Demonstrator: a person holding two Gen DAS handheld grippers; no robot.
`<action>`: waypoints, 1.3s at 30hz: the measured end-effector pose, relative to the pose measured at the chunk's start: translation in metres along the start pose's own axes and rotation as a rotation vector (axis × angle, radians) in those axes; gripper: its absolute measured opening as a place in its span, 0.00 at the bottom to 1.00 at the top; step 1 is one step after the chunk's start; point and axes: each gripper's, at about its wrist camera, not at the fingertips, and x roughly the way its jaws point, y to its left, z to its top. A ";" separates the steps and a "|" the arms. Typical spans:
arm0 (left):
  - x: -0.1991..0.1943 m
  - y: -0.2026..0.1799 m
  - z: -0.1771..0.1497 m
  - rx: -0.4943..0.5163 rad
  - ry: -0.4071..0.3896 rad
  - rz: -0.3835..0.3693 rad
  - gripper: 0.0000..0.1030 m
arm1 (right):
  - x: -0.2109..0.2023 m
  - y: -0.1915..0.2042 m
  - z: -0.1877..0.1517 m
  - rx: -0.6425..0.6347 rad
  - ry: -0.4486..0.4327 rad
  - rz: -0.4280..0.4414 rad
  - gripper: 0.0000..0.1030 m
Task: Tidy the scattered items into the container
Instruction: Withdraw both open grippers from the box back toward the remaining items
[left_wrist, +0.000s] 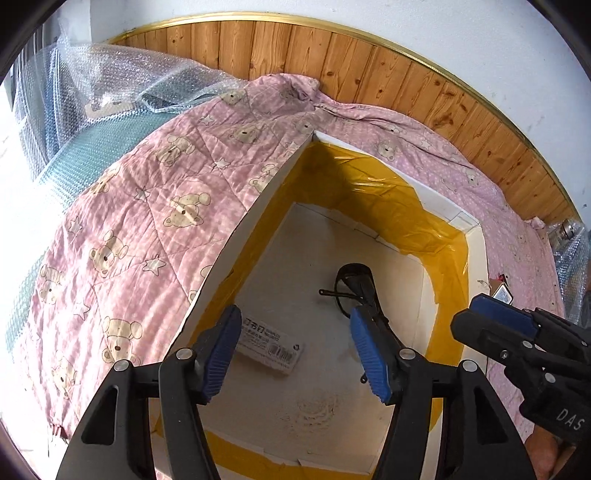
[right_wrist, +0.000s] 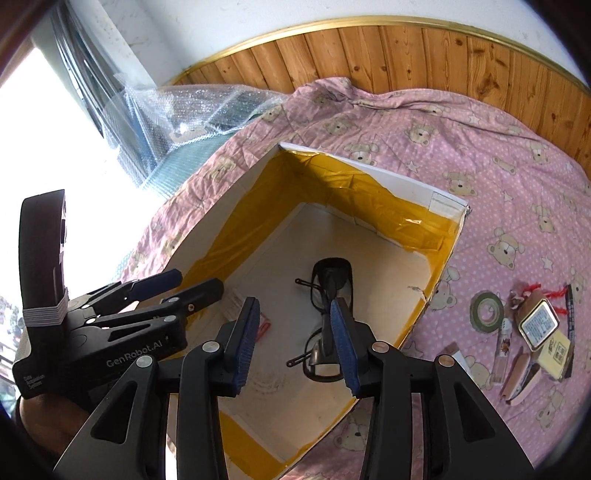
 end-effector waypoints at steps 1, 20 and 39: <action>-0.002 0.003 -0.001 -0.008 0.000 -0.002 0.61 | -0.001 -0.001 -0.001 0.005 0.000 0.004 0.42; -0.029 -0.021 -0.013 0.054 -0.017 -0.010 0.61 | -0.024 0.010 -0.009 -0.012 0.005 0.040 0.42; -0.050 -0.054 -0.034 0.092 -0.034 -0.023 0.61 | -0.058 -0.005 -0.034 0.019 -0.042 0.081 0.42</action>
